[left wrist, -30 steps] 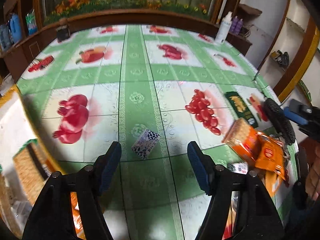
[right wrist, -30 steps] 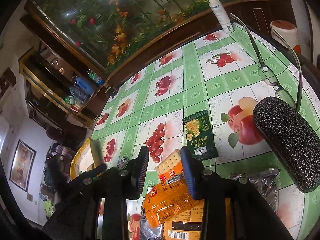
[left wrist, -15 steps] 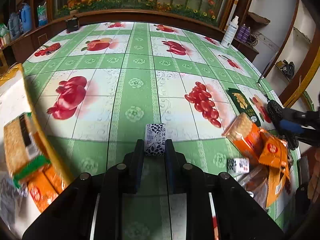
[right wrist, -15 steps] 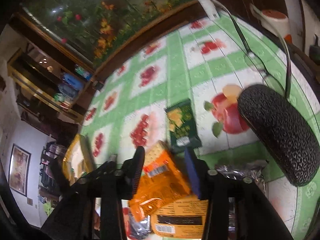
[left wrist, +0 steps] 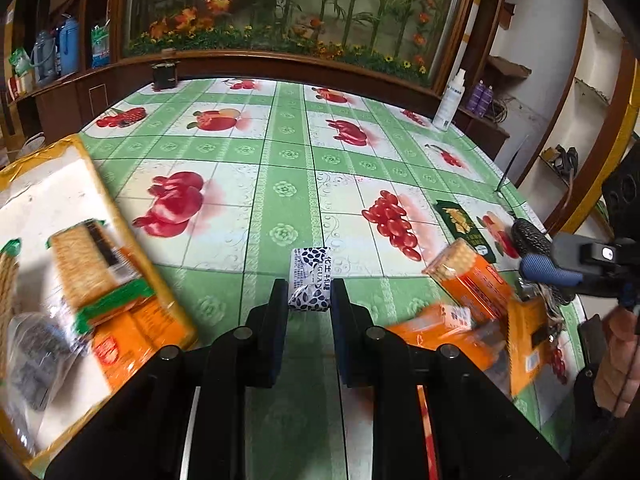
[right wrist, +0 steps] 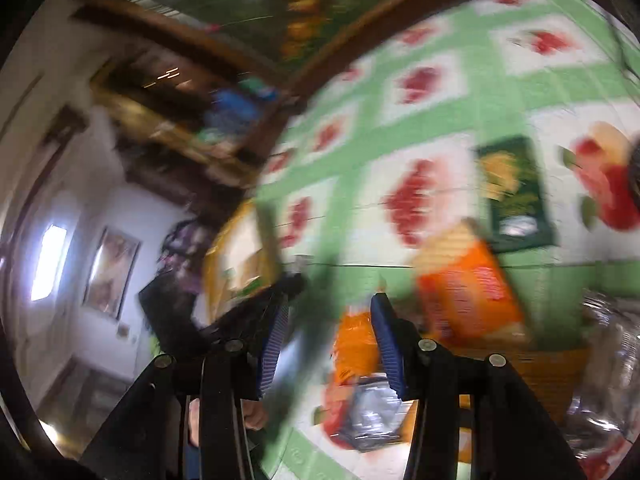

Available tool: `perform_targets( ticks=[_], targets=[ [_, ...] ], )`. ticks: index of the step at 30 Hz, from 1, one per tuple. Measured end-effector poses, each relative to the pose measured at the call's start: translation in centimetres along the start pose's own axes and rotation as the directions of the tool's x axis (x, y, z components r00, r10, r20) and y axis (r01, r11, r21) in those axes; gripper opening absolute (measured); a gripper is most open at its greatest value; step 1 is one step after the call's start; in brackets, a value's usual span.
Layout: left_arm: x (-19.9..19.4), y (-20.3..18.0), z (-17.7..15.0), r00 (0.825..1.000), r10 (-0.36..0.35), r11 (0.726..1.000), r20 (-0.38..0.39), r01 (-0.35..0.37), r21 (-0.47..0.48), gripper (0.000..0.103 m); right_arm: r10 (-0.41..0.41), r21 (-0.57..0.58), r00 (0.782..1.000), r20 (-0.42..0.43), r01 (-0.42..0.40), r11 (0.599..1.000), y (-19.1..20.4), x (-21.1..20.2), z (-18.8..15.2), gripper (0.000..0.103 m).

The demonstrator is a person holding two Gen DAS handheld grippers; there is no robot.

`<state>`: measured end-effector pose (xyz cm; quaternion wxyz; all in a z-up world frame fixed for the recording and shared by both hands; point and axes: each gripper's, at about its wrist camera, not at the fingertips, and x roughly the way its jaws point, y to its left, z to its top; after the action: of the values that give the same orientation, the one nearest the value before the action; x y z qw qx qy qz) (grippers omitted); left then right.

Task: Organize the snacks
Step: 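Grasp the white-and-black candy with the left gripper while the right grasps an orange packet, then carry the candy and the orange packet toward the box with both grippers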

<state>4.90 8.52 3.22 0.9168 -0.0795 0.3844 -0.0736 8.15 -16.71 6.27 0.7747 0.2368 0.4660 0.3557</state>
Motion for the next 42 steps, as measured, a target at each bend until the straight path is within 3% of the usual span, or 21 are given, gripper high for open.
perform_targets(
  ticks=[4,9,14,19,25,30,32,34,39,42],
  targets=[
    [-1.9,0.2,-0.8,1.000,-0.017,1.000,0.014,0.017,0.000,0.018,-0.108,-0.045,0.994,0.016,0.108,0.993,0.6,1.0,-0.6,0.046],
    [-4.6,0.7,-1.9,0.999,-0.043,0.999,0.029,0.043,-0.016,0.018,-0.088,-0.127,0.996,-0.031,0.083,0.988,1.9,3.1,-1.8,0.046],
    [-7.3,2.0,-3.7,0.998,-0.009,1.000,0.054,0.010,-0.027,0.018,-0.102,-0.261,0.992,-0.079,0.079,0.962,4.7,5.9,-2.7,0.048],
    [-8.0,3.5,-5.9,0.999,0.012,0.998,0.051,-0.008,-0.069,0.018,-0.112,-0.304,0.987,-0.115,0.073,0.950,6.5,9.3,-2.0,0.050],
    [-8.5,3.9,-7.1,0.998,0.029,0.997,0.050,-0.025,-0.076,0.018,-0.175,-0.311,0.974,-0.146,0.123,0.942,6.3,13.7,-1.6,0.050],
    [-8.6,4.0,-7.1,0.998,0.032,0.997,0.054,-0.027,-0.077,0.018,-0.159,-0.382,0.957,-0.243,0.056,0.922,6.8,13.8,-3.4,0.053],
    [-8.6,3.9,-7.2,0.998,0.033,0.997,0.054,-0.029,-0.077,0.018,-0.135,-0.445,0.949,-0.286,-0.007,0.896,7.7,13.1,-4.4,0.058],
    [-8.5,3.8,-7.2,0.998,0.039,0.997,0.054,-0.035,-0.076,0.018,-0.164,-0.533,0.946,-0.281,-0.011,0.846,8.8,12.6,-5.7,0.068],
    [-8.6,3.7,-7.3,0.997,0.053,0.997,0.058,-0.049,-0.064,0.018,-0.281,-0.674,0.947,-0.157,0.106,0.731,10.6,13.0,-7.5,0.067],
    [-8.5,4.0,-7.3,0.997,0.051,0.996,0.058,-0.046,-0.072,0.018,-0.266,-0.709,0.953,-0.142,0.090,0.700,11.2,13.8,-7.6,0.067]
  ],
)
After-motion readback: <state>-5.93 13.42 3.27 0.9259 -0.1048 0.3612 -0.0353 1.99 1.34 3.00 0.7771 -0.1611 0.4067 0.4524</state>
